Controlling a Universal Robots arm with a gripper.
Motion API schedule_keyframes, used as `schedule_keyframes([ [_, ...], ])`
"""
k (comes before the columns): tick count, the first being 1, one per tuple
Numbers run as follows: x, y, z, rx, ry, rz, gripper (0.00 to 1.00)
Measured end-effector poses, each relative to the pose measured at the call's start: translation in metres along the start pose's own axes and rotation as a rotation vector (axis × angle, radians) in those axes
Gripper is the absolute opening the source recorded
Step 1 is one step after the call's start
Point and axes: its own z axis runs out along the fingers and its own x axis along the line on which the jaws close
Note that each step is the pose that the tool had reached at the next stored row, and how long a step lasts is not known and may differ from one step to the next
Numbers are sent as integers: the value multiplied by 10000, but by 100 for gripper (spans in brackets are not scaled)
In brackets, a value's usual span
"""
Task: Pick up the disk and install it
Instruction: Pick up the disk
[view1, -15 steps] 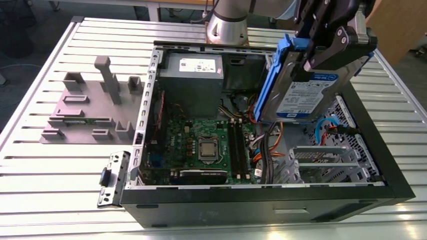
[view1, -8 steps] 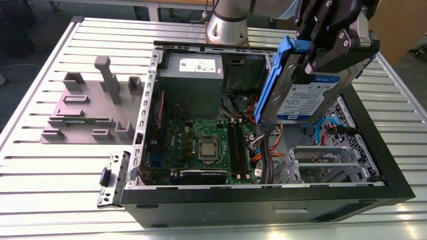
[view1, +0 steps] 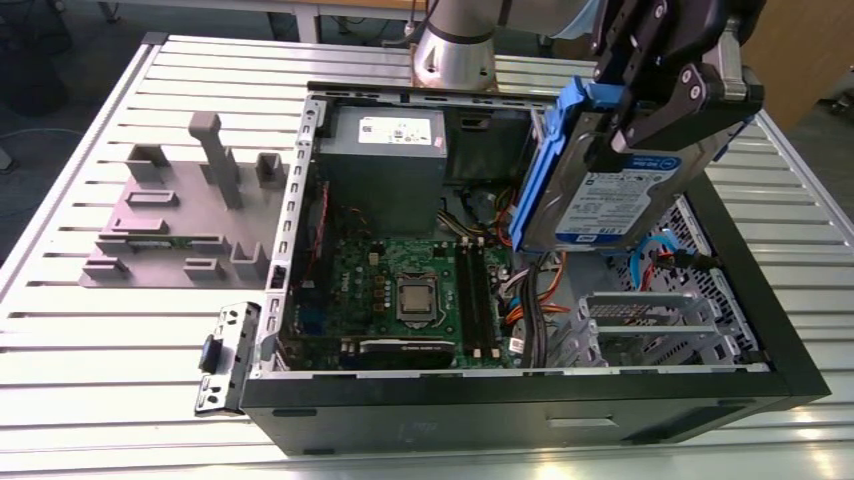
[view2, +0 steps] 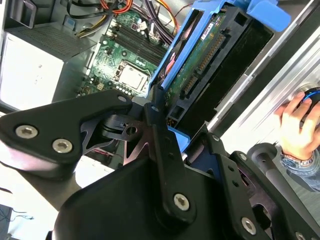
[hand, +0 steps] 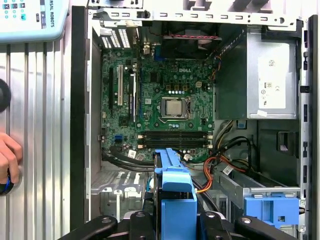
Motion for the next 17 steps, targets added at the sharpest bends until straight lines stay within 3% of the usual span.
schedule_keyframes([
  [17,51,-1,2,0,0,0,36],
])
